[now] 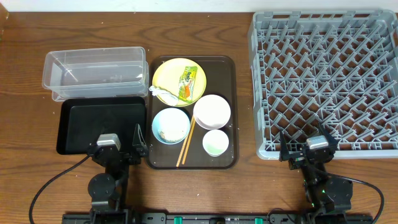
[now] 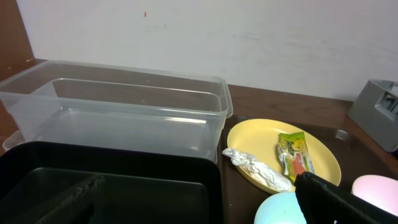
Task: Sort waste into correct bins and load items into the dishwasher rack
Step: 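Raise both grippers from rest toward the table items, then reach the left gripper to the yellow plate and grasp the tissue and wrapper, then carry the tissue and wrapper left and drop them into the clear bin, then move the left gripper to the blue bowl and grasp its rim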
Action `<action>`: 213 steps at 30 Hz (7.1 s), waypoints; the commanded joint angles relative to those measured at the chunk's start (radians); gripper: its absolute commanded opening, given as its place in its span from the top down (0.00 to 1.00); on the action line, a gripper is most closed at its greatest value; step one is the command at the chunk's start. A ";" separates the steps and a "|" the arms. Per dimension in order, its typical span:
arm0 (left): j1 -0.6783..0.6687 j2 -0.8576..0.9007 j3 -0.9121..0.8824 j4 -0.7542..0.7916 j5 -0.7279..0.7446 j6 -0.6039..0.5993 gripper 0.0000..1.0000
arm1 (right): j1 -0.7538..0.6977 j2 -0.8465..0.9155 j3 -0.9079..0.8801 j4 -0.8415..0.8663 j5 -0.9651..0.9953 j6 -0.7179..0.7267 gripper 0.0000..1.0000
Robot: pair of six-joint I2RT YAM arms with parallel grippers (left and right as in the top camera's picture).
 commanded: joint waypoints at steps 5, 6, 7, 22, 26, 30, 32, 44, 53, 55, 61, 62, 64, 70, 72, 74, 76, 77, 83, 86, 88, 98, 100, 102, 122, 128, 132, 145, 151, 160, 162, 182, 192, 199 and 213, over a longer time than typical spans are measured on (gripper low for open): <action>-0.002 -0.007 -0.013 -0.041 -0.009 0.004 0.02 | -0.007 -0.006 -0.002 -0.002 -0.007 0.039 0.01; -0.002 -0.007 -0.013 -0.041 -0.009 0.001 0.02 | -0.007 -0.006 -0.002 -0.001 -0.004 0.056 0.01; -0.002 -0.007 -0.011 -0.041 -0.009 -0.015 0.02 | -0.007 -0.006 -0.002 -0.001 -0.003 0.066 0.01; -0.002 0.364 0.330 -0.296 -0.009 -0.059 0.02 | -0.008 0.166 0.208 -0.119 0.135 0.151 0.01; -0.002 0.585 0.498 -0.391 0.042 -0.058 0.02 | -0.007 0.344 0.355 -0.198 0.135 0.151 0.01; -0.002 0.794 0.680 -0.519 0.079 -0.058 0.02 | -0.007 0.523 0.509 -0.302 0.135 0.150 0.01; -0.002 0.901 0.791 -0.610 0.079 -0.058 0.02 | -0.007 0.632 0.606 -0.385 0.123 0.151 0.01; -0.002 1.148 1.059 -0.887 0.102 -0.071 0.02 | -0.007 1.029 0.948 -0.708 0.069 0.151 0.01; -0.037 1.208 1.059 -0.661 0.180 -0.175 0.02 | -0.007 1.040 0.948 -0.697 0.014 0.158 0.01; -0.064 1.241 1.059 -0.608 0.170 -0.197 0.00 | -0.007 1.040 0.948 -0.697 0.014 0.159 0.01; -0.154 1.370 1.059 -0.453 0.132 -0.244 0.01 | -0.007 1.040 0.948 -0.698 0.014 0.159 0.01; -0.170 1.397 1.059 -0.433 0.126 -0.245 0.01 | -0.007 1.040 0.948 -0.698 0.014 0.159 0.01; -0.194 1.446 1.059 -0.402 0.100 -0.261 0.01 | -0.007 1.040 0.948 -0.698 0.014 0.159 0.01; -0.236 1.586 1.059 -0.323 0.066 -0.347 0.01 | -0.007 1.040 0.948 -0.698 0.014 0.159 0.01; -0.245 1.624 1.059 -0.302 0.066 -0.356 0.01 | -0.007 1.040 0.948 -0.698 0.014 0.159 0.01; -0.251 1.660 1.059 -0.273 0.067 -0.356 0.01 | -0.007 1.040 0.948 -0.699 0.014 0.159 0.01; -0.256 1.690 1.059 -0.250 0.067 -0.356 0.02 | -0.007 1.040 0.948 -0.698 0.014 0.159 0.01; -0.257 1.704 1.059 -0.241 0.067 -0.357 0.02 | -0.007 1.040 0.948 -0.698 0.014 0.159 0.01; -0.265 1.763 1.059 -0.215 0.069 -0.374 0.06 | -0.007 1.040 0.948 -0.698 0.014 0.159 0.01; -0.265 1.784 1.059 -0.215 0.069 -0.374 0.09 | -0.007 1.040 0.948 -0.698 0.014 0.159 0.01; -0.265 1.795 1.059 -0.213 0.067 -0.374 0.09 | -0.007 1.040 0.948 -0.699 0.014 0.159 0.01; -0.265 1.823 1.058 -0.190 0.067 -0.375 0.31 | -0.007 1.040 0.948 -0.706 0.014 0.159 0.01; -0.265 1.836 1.058 -0.190 0.066 -0.374 0.31 | -0.007 1.040 0.948 -0.708 0.014 0.159 0.01; -0.265 1.850 1.058 -0.190 0.067 -0.375 0.31 | -0.007 1.040 0.948 -0.709 0.014 0.159 0.01; -0.265 1.744 1.059 -0.182 0.066 -0.377 0.94 | -0.007 1.040 0.948 -0.716 0.015 0.158 0.01; -0.260 1.622 1.059 -0.191 0.065 -0.347 0.94 | -0.007 1.040 0.948 -0.719 0.015 0.158 0.01; -0.234 1.542 1.059 -0.208 -0.013 -0.344 0.94 | -0.007 1.040 0.948 -0.719 0.018 0.158 0.01; -0.002 1.526 1.059 -0.144 -0.118 -0.404 0.94 | -0.007 1.040 0.948 -0.719 0.018 0.158 0.01; 0.031 1.595 1.059 -0.034 -0.117 -0.409 0.94 | -0.007 1.040 0.948 -0.720 0.018 0.158 0.01; 0.035 1.648 1.059 -0.002 -0.117 -0.408 0.49 | -0.007 1.040 0.948 -0.720 0.018 0.158 0.01; 0.035 1.645 1.059 0.006 -0.117 -0.407 0.47 | -0.007 1.040 0.948 -0.720 0.018 0.158 0.01; -0.179 1.382 1.059 -0.582 -0.008 -0.257 0.42 | -0.007 1.040 0.948 -0.719 0.018 0.158 0.01; -0.423 1.490 1.032 -0.619 -0.009 -0.291 0.26 | -0.007 1.040 0.948 -0.721 0.018 0.158 0.01; -0.481 1.624 1.032 -0.597 -0.015 -0.303 0.35 | -0.007 1.040 0.948 -0.721 0.018 0.158 0.01; -0.544 1.769 1.032 -0.545 -0.011 -0.303 0.68 | -0.007 1.040 0.948 -0.727 0.018 0.158 0.01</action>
